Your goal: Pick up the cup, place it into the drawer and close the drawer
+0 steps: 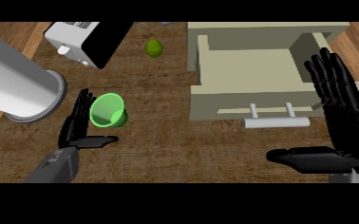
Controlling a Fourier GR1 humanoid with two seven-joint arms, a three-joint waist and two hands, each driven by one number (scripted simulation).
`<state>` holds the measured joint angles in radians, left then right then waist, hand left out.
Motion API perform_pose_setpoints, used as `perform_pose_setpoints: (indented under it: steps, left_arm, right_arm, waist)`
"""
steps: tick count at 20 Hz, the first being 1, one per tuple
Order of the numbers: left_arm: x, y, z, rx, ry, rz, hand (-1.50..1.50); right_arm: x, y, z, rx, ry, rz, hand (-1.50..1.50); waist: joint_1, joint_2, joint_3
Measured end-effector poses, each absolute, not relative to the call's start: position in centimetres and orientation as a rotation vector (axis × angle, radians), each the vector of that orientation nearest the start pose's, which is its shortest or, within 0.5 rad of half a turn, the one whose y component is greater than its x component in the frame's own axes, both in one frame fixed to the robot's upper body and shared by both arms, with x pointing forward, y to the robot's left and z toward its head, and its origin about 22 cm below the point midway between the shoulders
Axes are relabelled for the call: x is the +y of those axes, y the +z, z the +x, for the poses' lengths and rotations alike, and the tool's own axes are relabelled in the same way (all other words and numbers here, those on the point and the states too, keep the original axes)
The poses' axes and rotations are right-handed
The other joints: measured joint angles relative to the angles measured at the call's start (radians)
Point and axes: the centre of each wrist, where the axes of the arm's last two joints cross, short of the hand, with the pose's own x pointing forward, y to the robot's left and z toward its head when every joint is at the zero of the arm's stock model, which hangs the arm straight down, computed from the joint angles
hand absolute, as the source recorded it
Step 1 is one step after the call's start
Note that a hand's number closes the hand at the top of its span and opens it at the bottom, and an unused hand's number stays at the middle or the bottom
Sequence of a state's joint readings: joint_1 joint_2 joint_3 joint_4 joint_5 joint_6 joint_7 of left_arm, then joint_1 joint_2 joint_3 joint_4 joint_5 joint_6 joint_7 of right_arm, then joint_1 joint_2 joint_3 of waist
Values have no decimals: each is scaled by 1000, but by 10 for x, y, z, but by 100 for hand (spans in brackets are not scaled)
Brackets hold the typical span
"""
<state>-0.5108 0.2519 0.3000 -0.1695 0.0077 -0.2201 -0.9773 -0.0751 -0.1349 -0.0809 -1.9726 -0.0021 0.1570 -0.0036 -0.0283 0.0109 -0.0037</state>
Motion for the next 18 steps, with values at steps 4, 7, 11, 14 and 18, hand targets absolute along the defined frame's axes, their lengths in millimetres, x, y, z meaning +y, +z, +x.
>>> perform_pose_setpoints:
  steps: [4,7,11,14,18]
  left_arm:
    - [319,-140,271,-1673,78,-31,-150]
    - [316,-135,278,-1683,86,-60,-150]
    - [309,-136,280,-1685,95,-113,-150]
    - [301,-134,286,-1695,106,-161,150]
    - [290,-136,288,-1693,111,-233,150]
  right_arm:
    - [-261,119,232,-2029,256,-39,-150]
    - [-260,118,236,-2033,259,-34,-150]
    - [-260,119,237,-2029,257,-28,-150]
    - [-262,119,239,-2023,261,-23,-150]
    - [-260,112,238,-2019,250,-19,-150]
  waist:
    - [-1,0,0]
    - [-1,1,0]
    - [-3,2,-1]
    - [-4,3,-1]
    - [-3,2,0]
